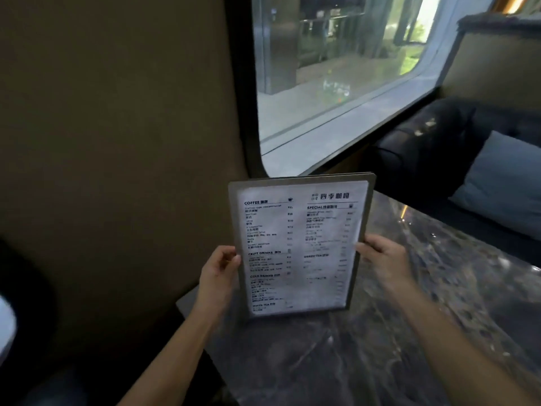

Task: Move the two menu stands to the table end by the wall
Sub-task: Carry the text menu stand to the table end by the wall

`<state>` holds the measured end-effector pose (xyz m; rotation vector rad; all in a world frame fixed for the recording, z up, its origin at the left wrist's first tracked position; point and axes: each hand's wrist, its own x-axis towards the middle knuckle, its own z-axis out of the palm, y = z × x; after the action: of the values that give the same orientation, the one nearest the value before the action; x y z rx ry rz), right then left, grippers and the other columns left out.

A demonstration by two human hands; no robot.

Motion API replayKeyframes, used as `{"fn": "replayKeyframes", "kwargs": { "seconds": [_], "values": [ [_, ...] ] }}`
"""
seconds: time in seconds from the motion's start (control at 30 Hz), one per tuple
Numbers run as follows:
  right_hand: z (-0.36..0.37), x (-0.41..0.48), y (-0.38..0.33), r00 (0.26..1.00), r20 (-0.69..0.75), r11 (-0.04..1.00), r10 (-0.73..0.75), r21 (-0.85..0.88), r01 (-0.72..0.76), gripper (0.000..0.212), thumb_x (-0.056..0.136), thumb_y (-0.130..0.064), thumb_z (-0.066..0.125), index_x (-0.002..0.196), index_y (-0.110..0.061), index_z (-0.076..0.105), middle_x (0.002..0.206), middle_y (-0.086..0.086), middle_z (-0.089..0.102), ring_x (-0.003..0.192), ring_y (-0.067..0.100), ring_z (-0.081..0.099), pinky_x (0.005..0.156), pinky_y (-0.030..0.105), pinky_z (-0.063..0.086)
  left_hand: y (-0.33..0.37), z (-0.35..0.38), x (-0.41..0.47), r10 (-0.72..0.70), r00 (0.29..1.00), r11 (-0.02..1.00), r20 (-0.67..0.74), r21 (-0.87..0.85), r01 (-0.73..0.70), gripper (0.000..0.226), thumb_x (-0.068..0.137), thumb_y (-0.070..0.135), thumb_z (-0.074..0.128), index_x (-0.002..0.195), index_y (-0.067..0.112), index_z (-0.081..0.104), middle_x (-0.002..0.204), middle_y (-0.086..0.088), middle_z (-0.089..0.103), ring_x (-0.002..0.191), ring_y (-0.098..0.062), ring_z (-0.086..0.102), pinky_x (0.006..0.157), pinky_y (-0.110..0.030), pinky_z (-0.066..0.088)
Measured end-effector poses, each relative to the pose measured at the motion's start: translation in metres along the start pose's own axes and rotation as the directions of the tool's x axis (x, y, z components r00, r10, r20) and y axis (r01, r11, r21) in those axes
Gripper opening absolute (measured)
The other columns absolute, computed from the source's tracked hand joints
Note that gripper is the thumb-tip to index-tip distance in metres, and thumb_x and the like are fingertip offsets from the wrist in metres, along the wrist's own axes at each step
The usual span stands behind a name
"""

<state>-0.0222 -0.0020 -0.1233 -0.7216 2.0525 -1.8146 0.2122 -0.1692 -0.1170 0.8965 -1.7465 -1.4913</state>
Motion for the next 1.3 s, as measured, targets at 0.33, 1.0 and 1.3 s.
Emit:
{"fn": "replayKeyframes", "kwargs": {
  "seconds": [0.33,1.0,1.3],
  "values": [
    [0.095,0.002,-0.005,0.966,0.254,0.995,0.048,0.077,-0.07,0.017,0.08,-0.004,0.061,0.077,-0.017,0.071,0.07,-0.002,0.066,0.059,0.001,0.053,0.05,0.01,0.043,-0.025,-0.077,-0.042,-0.166,0.959,0.984,-0.232,-0.107,0.144,0.018,0.09,0.01,0.049,0.082,0.021,0.06,0.094,-0.011,0.065,0.089,-0.023,0.063,0.074,-0.037,0.054],
    [0.107,0.003,0.001,0.936,0.334,0.994,0.108,-0.003,-0.114,0.029,0.084,-0.005,0.056,0.077,-0.029,0.07,0.065,-0.02,0.071,0.055,-0.006,0.057,0.05,0.01,0.047,-0.052,-0.082,-0.058,-0.041,0.954,0.999,-0.298,-0.036,0.032,0.021,0.087,0.013,0.056,0.081,0.033,0.063,0.087,0.002,0.066,0.075,-0.001,0.06,0.067,-0.016,0.051],
    [0.102,-0.012,0.017,0.951,0.244,0.982,0.189,-0.021,-0.19,0.021,0.093,-0.033,0.043,0.096,-0.023,0.061,0.091,-0.003,0.066,0.083,0.009,0.063,0.065,0.028,0.047,-0.064,-0.099,-0.061,-0.061,0.984,0.998,-0.17,-0.036,0.055,0.024,0.079,0.009,0.065,0.096,0.024,0.06,0.095,-0.003,0.065,0.088,-0.006,0.064,0.074,-0.012,0.051]
  ]
}}
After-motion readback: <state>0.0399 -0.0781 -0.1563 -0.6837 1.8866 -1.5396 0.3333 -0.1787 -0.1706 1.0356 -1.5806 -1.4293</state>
